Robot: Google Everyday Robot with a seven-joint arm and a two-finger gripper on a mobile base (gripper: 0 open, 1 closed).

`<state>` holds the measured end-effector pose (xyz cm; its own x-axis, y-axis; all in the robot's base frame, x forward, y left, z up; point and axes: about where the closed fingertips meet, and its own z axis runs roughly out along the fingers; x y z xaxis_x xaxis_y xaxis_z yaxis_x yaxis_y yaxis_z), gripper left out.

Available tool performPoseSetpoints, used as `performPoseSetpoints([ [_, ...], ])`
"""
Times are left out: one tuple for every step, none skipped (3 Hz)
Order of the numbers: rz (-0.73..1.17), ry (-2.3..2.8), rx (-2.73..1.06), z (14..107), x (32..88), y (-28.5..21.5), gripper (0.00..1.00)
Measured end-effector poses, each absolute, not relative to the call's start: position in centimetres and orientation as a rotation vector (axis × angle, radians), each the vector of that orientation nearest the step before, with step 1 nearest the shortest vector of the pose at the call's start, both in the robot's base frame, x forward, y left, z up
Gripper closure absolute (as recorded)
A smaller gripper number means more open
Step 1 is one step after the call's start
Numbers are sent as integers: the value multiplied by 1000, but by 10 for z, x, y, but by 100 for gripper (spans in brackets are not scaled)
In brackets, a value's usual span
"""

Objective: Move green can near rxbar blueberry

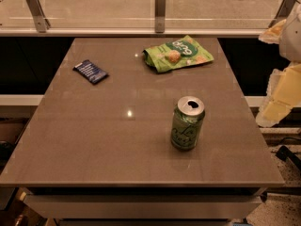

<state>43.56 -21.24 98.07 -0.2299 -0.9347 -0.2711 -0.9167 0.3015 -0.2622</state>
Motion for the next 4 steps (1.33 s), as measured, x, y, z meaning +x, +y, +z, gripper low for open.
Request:
performPoseSetpoints([
  [65,2153,-1588,968,433,-223,0],
  [243,2042,-1552,960,426,-218,0],
  [383,1946,-1518,950,422,-211,0],
  [484,1851,-1472,941,418,-201,0],
])
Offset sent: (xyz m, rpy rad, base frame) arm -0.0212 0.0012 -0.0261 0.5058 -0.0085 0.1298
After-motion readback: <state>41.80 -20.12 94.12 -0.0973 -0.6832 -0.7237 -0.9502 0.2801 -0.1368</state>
